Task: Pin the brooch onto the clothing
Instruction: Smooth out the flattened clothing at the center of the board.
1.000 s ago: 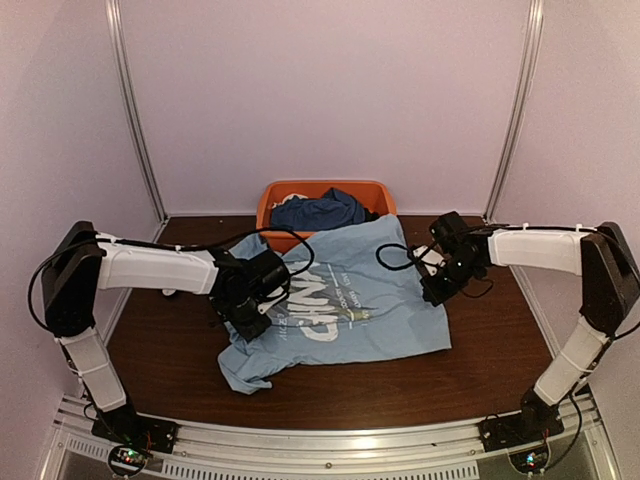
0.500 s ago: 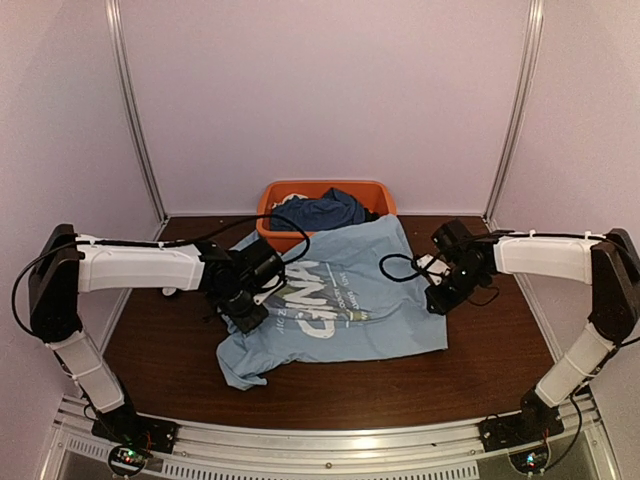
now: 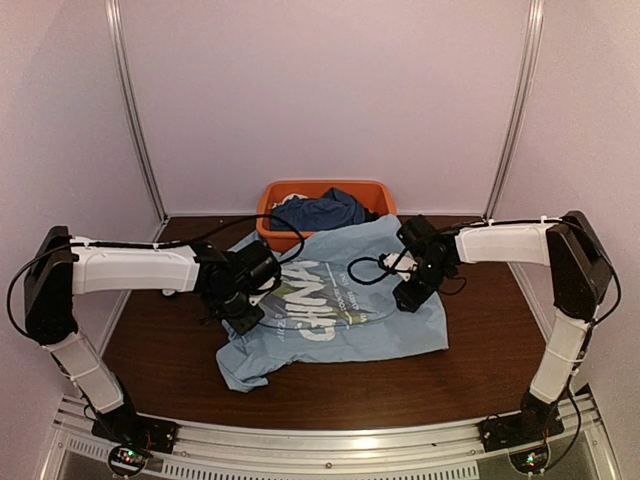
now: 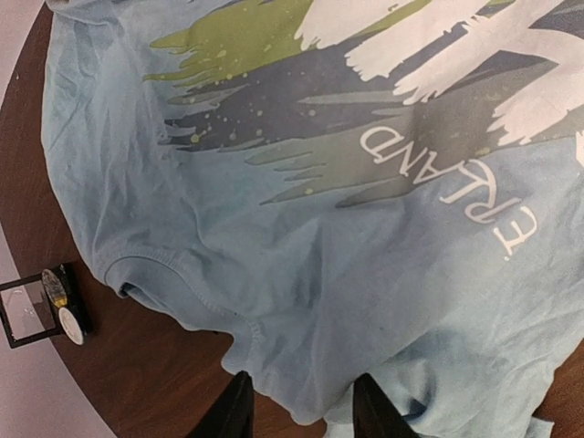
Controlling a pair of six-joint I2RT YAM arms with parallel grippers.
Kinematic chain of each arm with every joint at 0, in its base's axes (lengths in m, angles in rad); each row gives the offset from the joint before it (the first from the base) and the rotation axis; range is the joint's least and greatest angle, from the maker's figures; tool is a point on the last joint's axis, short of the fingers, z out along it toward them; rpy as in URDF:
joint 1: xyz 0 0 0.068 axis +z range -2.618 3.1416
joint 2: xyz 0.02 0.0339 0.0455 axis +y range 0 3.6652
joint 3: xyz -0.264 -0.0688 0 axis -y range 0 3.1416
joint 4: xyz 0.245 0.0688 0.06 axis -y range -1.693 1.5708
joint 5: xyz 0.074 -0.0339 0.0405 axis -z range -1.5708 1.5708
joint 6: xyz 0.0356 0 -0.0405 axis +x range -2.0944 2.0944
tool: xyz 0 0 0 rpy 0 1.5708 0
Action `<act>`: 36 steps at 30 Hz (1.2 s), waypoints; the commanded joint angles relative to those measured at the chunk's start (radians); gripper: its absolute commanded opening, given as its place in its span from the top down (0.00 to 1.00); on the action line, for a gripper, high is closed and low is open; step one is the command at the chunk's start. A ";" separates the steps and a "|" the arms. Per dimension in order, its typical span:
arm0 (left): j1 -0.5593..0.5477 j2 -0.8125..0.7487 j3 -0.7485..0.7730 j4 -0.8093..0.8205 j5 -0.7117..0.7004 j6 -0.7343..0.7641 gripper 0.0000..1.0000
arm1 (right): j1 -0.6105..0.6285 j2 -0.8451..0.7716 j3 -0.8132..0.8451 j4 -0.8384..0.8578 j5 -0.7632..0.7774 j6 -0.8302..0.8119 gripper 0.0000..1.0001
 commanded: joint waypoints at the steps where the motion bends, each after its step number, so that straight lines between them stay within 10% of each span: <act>1: 0.009 -0.041 -0.020 0.003 -0.005 -0.015 0.56 | -0.002 0.048 0.017 -0.005 0.000 -0.030 0.45; 7: 0.009 -0.060 -0.036 0.012 0.016 -0.015 0.46 | -0.007 0.079 0.011 0.001 -0.003 -0.022 0.56; 12: 0.009 -0.049 -0.043 0.019 0.028 -0.007 0.44 | -0.049 0.093 0.030 -0.015 -0.068 0.000 1.00; 36: 0.006 -0.023 -0.009 0.035 0.069 -0.010 0.29 | -0.071 -0.033 -0.094 -0.094 0.037 0.062 1.00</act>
